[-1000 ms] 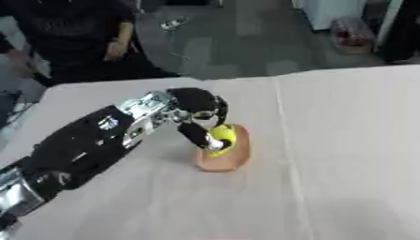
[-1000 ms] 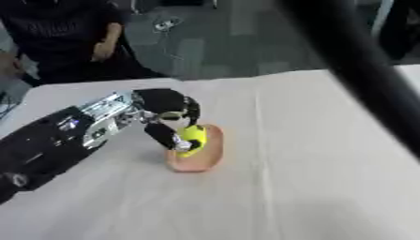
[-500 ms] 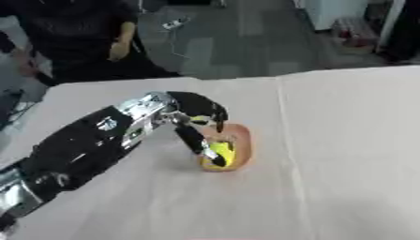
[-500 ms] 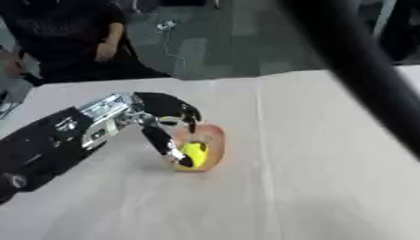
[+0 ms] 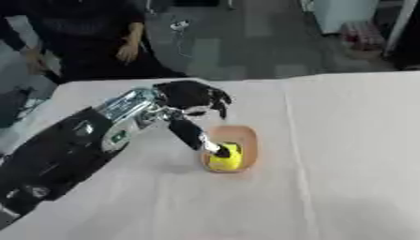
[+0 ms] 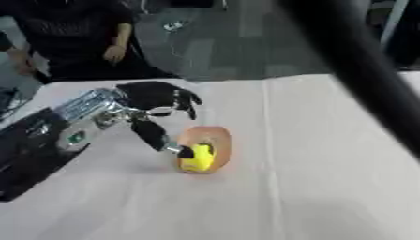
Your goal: Pick up objects on the table and place them in the box.
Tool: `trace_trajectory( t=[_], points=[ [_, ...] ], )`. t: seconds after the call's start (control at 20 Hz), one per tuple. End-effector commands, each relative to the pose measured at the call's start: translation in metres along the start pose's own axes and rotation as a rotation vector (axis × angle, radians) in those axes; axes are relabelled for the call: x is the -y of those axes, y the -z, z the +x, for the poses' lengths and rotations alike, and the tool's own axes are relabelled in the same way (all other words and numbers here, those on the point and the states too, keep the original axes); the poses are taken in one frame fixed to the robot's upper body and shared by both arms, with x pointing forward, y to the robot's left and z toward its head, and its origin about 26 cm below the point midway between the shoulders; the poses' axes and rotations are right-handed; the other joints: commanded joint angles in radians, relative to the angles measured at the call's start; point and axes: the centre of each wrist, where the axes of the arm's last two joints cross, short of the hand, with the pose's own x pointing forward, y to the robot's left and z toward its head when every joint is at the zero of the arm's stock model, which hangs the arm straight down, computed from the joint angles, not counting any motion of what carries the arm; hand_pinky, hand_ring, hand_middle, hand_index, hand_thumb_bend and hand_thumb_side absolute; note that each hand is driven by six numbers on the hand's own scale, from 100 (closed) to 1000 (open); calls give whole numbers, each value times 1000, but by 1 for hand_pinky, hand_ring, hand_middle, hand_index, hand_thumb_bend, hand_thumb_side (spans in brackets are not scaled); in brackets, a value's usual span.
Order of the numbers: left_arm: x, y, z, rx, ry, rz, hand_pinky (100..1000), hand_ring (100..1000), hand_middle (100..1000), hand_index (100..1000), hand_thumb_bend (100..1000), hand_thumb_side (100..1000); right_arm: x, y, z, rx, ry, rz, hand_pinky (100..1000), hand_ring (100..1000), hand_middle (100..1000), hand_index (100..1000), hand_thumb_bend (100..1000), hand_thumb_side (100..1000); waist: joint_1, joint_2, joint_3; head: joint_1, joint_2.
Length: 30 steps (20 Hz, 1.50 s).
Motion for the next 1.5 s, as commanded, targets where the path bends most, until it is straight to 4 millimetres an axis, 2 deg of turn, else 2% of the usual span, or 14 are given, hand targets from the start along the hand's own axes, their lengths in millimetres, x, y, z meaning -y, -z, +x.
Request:
trace_trajectory(
  t=[0.05, 0.25, 0.35, 0.45, 0.55, 0.6, 0.7, 0.75, 0.8, 0.85, 1.0, 1.05, 1.15, 1.5],
  points=[
    [-31, -25, 10, -15, 37, 106, 815, 852, 878, 764, 553, 1000, 4, -1, 3, 0, -38, 9, 355, 489, 491, 536, 100, 1000, -11, -13, 11, -13, -24],
    [-10, -45, 9, -75, -25, 181, 788, 816, 866, 765, 560, 1000, -3, -11, 4, -40, -64, 17, 353, 489, 491, 536, 100, 1000, -24, -14, 46, -29, -29],
    [4, -50, 10, -129, -119, 285, 762, 782, 859, 783, 591, 1000, -8, -18, 6, -66, -74, 20, 352, 489, 491, 536, 100, 1000, -35, -16, 67, -47, -31],
    [15, -52, 13, -170, -208, 401, 760, 779, 858, 784, 594, 1000, -13, -23, 8, -88, -82, 27, 352, 489, 491, 536, 100, 1000, -45, -18, 83, -62, -33],
    [26, -50, 18, -209, -304, 556, 720, 732, 838, 790, 604, 974, -20, -28, 10, -103, -88, 32, 351, 488, 490, 535, 100, 1000, -56, -19, 100, -68, -37],
    [30, -49, 21, -222, -342, 632, 714, 724, 833, 788, 618, 999, -23, -30, 11, -106, -91, 33, 351, 488, 489, 534, 100, 1000, -61, -19, 107, -70, -39],
    [35, -46, 25, -224, -386, 762, 705, 706, 820, 781, 595, 949, -30, -33, 12, -104, -92, 23, 345, 483, 483, 530, 100, 1000, -69, -16, 120, -80, -43],
    [38, -45, 27, -217, -398, 814, 702, 700, 817, 779, 596, 1000, -33, -34, 13, -101, -91, 12, 342, 480, 479, 527, 100, 1000, -72, -15, 126, -91, -43],
    [38, -44, 29, -207, -408, 860, 696, 690, 808, 774, 586, 937, -37, -36, 14, -96, -86, -3, 340, 477, 475, 523, 100, 1000, -76, -15, 134, -103, -34],
    [39, -43, 30, -198, -415, 892, 697, 691, 809, 774, 587, 937, -40, -37, 16, -92, -84, -14, 340, 478, 475, 524, 100, 1000, -77, -14, 139, -110, -30],
    [40, -41, 32, -167, -439, 958, 682, 666, 796, 761, 572, 928, -50, -41, 19, -70, -70, -48, 335, 472, 468, 518, 109, 1000, -81, -12, 154, -117, -23],
    [40, -41, 32, -160, -442, 968, 680, 664, 795, 761, 608, 934, -53, -41, 20, -60, -64, -63, 334, 471, 467, 518, 118, 1000, -82, -10, 156, -122, -26],
    [42, -42, 33, -151, -447, 980, 679, 662, 794, 759, 566, 923, -58, -40, 21, -45, -55, -88, 332, 470, 466, 519, 118, 1000, -82, -5, 161, -133, -32],
    [47, -41, 38, -141, -484, 1007, 678, 656, 787, 757, 552, 914, -64, -38, 23, -7, -36, -162, 328, 460, 459, 510, 147, 1000, -79, -2, 159, -163, -12]
  ],
)
